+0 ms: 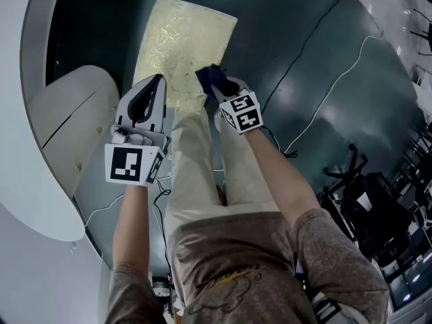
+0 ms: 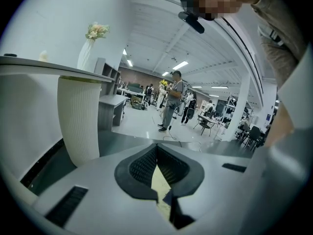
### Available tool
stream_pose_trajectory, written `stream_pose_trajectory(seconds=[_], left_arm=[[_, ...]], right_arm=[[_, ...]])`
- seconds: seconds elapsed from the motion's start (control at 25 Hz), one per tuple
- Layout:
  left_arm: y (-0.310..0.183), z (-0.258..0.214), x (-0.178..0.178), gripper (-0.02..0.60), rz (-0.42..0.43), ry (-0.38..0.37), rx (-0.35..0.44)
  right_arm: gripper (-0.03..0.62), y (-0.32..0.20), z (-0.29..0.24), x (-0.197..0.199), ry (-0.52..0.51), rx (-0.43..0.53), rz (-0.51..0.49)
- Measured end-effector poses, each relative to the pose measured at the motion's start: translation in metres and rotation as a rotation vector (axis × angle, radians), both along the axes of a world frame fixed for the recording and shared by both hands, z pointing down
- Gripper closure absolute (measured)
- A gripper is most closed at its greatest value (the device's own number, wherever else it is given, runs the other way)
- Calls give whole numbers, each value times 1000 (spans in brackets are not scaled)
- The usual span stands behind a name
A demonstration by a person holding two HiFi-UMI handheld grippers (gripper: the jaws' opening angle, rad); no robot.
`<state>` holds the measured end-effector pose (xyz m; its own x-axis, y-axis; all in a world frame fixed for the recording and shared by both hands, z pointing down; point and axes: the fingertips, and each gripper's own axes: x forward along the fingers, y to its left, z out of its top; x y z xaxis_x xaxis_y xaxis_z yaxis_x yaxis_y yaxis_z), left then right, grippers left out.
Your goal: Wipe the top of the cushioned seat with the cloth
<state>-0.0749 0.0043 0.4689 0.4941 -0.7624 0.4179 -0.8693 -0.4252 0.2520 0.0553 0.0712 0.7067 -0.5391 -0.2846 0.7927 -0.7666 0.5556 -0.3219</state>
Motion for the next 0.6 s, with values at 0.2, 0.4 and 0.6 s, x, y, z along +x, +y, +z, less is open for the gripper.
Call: stream_pose_trajectory(seconds=[0.2, 0.4, 0.6], left_arm=[[1, -2, 8, 565, 9, -3, -2], [-3, -17, 11, 565, 14, -17, 5], [-16, -61, 8, 565, -8, -4, 23]], right_arm=[[510, -5, -9, 38, 45, 16, 15], [510, -24, -49, 59, 42, 66, 49], [510, -57, -127, 61, -12, 161, 49]])
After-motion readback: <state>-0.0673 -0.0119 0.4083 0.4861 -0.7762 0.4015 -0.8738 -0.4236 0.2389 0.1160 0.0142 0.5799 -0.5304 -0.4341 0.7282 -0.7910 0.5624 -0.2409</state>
